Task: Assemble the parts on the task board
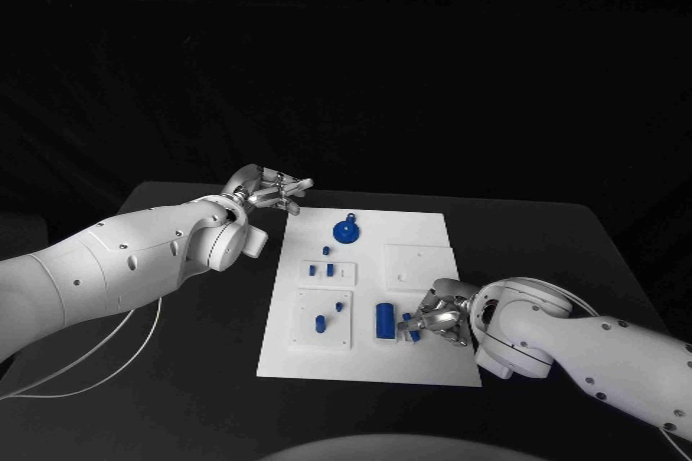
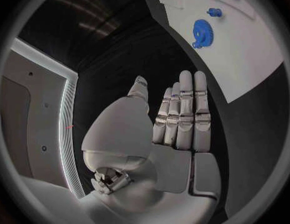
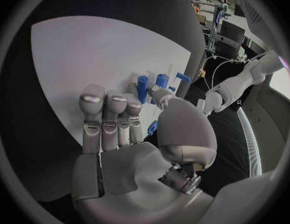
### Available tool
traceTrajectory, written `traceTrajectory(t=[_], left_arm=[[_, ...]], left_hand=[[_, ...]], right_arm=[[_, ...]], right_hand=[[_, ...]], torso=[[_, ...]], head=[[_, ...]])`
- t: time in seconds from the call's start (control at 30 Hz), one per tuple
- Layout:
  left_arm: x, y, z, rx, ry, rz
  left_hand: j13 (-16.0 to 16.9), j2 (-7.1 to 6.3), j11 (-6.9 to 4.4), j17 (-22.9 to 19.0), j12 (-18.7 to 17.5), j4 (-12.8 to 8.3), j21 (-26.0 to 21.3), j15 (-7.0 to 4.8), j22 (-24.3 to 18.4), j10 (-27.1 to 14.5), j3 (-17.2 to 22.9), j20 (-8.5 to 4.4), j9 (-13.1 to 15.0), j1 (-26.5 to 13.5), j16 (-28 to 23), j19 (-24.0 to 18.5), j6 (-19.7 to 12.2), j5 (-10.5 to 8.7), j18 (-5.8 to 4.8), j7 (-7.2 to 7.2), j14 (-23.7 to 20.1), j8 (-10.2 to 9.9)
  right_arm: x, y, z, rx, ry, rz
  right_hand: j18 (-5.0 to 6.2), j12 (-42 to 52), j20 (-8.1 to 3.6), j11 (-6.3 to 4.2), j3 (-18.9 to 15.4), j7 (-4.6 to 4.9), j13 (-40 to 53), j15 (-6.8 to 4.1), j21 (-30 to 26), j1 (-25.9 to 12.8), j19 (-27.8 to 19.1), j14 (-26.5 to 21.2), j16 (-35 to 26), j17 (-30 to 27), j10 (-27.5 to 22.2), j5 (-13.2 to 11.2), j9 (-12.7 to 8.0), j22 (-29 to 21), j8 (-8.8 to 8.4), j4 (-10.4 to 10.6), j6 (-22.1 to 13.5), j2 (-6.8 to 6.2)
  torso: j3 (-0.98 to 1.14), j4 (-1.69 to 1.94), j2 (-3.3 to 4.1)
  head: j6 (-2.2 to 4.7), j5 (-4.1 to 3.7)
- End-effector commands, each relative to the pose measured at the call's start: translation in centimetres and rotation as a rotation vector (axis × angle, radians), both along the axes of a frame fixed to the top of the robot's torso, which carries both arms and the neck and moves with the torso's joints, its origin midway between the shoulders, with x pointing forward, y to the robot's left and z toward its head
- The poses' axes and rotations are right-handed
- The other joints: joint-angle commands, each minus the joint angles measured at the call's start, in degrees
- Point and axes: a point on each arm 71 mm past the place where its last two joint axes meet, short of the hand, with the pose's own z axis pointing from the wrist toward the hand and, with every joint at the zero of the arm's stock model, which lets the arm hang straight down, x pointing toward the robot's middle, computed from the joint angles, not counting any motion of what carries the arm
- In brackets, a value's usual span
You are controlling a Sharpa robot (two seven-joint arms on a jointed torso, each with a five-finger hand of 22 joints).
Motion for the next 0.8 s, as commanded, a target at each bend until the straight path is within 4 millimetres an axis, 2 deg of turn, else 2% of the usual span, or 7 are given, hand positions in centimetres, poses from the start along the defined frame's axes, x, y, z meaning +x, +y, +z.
traceTrajectory(t=[0.03, 0.2, 0.5, 0.8], left_arm=[[-0.10, -0.21, -0.12, -0.009, 0.004, -0.011], [-0.11, -0.20, -0.12, -0.009, 0.005, -0.011], [-0.13, -0.07, -0.12, -0.008, 0.006, -0.009], [-0.14, -0.07, -0.13, -0.008, 0.007, -0.009]], left_hand=[[0.09, -0.01, -0.04, 0.10, 0.17, 0.09, 0.21, 0.13, -0.07, -0.52, 0.01, -0.10, 0.08, -0.03, -0.38, 0.42, -0.31, -0.22, -0.73, -0.10, 0.39, -0.10], [0.09, -0.01, -0.04, 0.10, 0.17, 0.09, 0.21, 0.13, -0.07, -0.52, 0.01, -0.10, 0.08, -0.03, -0.38, 0.42, -0.31, -0.22, -0.73, -0.10, 0.39, -0.10], [0.09, -0.01, -0.04, 0.10, 0.17, 0.09, 0.21, 0.13, -0.07, -0.52, 0.01, -0.10, 0.08, -0.03, -0.38, 0.42, -0.31, -0.22, -0.73, -0.10, 0.39, -0.10], [0.09, -0.01, -0.04, 0.10, 0.17, 0.09, 0.21, 0.13, -0.07, -0.52, 0.01, -0.10, 0.08, -0.03, -0.38, 0.42, -0.31, -0.22, -0.73, -0.10, 0.39, -0.10]], right_arm=[[-0.18, 0.27, -0.04, 0.029, 0.004, 0.007], [-0.28, 0.24, 0.03, 0.047, 0.007, 0.007], [-0.48, -0.15, 0.17, 0.068, 0.014, 0.007], [-0.62, -0.63, 0.41, 0.068, 0.018, 0.010]], right_hand=[[-0.44, -0.16, 0.16, 0.50, -0.03, 0.44, -0.08, -0.08, -0.07, -0.90, 3.24, 0.28, -0.26, -0.07, 0.04, -0.35, 0.15, -0.09, -0.08, 0.77, 0.00, 0.12], [-0.35, -0.22, 0.20, 0.56, -0.46, 0.52, -0.15, -0.04, -0.10, -1.74, 3.22, 0.29, -0.30, -0.09, 0.01, -0.95, 0.41, -0.17, -0.08, 2.22, 0.07, -0.50], [-0.09, -0.74, 0.32, 0.70, -6.64, 0.71, -0.59, 0.03, -0.65, -0.56, 3.20, 0.26, -0.93, -0.49, -0.19, 2.81, 0.41, -0.60, -0.11, 5.37, -0.01, -0.45], [-0.08, -0.62, 0.31, 0.65, -6.96, 0.67, -0.57, 0.03, -0.59, -0.02, 3.21, 0.28, -0.94, -0.46, -0.13, 3.10, 0.40, -0.62, -0.09, 5.76, 0.10, -0.32]], torso=[[0.00, -0.01, 0.01], [0.00, 0.02, 0.00], [-0.01, 0.04, 0.01], [-0.02, 0.03, -0.01]], head=[[0.07, 0.00], [0.13, 0.02], [0.13, 0.13], [0.18, 0.03]])
